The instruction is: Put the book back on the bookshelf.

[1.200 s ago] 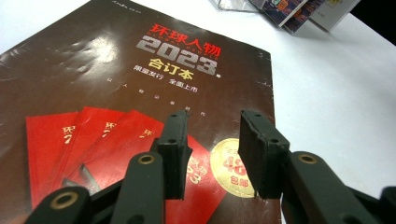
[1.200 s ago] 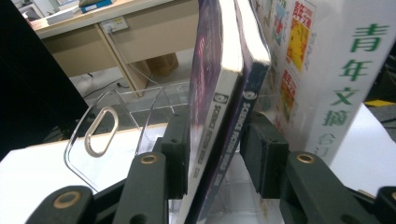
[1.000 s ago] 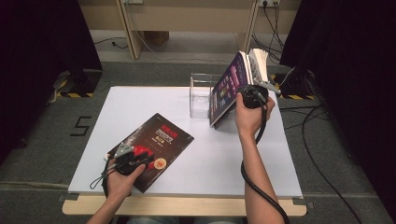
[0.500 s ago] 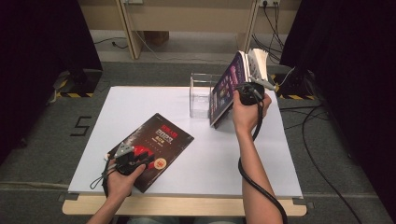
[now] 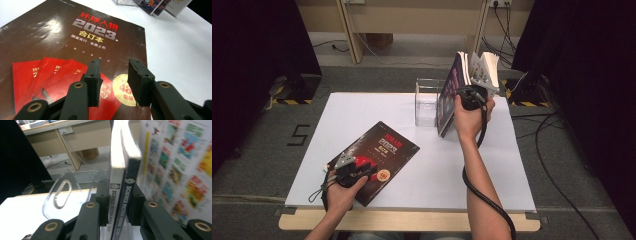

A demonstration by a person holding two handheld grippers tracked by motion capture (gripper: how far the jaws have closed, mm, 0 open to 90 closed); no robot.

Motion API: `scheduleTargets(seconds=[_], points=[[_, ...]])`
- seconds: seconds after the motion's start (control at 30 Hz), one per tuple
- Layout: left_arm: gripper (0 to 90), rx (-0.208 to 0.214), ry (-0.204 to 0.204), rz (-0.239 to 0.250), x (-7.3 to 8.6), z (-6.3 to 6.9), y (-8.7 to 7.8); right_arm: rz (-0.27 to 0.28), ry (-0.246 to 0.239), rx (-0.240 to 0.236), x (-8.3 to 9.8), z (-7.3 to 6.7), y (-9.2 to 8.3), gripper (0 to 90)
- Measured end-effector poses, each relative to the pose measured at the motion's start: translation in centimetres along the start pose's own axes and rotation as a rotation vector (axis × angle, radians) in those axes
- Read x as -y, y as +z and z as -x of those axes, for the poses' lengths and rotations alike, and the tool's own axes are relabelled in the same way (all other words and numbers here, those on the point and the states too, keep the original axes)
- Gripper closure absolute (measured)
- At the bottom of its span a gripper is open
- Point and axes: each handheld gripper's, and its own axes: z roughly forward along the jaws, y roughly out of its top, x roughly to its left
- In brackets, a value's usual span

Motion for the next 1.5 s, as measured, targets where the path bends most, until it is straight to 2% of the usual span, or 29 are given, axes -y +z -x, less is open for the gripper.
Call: scheduleTargets(seconds=[0.27, 0.53, 0.8, 0.97, 1.07, 1.23, 1.27, 1.33, 1.5], points=[[62.1, 0.0, -0.001, 0.002, 0.0, -0.1, 0.0, 0.009, -0.026, -0.003, 0.1, -1.1, 0.1, 75.7], [62.0, 0.001, 0.002, -0.001, 0.0, 0.0, 0.0, 0.014, 0.0, -0.006, 0.1, -0.6, 0.2, 74.2], [61.9, 0.002, 0.001, 0.001, 0.0, 0.0, 0.0, -0.003, 0.01, -0.024, -0.5, -0.6, 0.9, 69.3], [61.9, 0.002, -0.003, -0.001, 0.0, -0.1, 0.0, -0.014, 0.014, -0.021, -0.6, -0.8, 1.5, 67.3], [61.9, 0.002, -0.002, 0.003, 0.0, -0.1, -0.1, -0.028, 0.012, -0.004, -0.7, -0.9, 1.9, 67.3], [61.9, 0.002, -0.002, 0.001, 0.0, -0.2, 0.0, -0.046, 0.011, 0.015, -0.7, -0.8, 2.4, 68.7], [61.9, 0.002, -0.002, 0.0, 0.0, -0.1, 0.0, -0.052, 0.013, 0.031, -0.8, -0.7, 2.4, 71.4], [61.9, 0.003, -0.002, -0.001, 0.0, -0.1, 0.0, -0.055, 0.02, 0.037, -0.8, -0.6, 2.4, 74.9], [61.9, 0.002, -0.002, -0.001, 0.0, -0.1, 0.0, -0.049, 0.028, 0.037, -0.7, -0.4, 2.4, 76.5]])
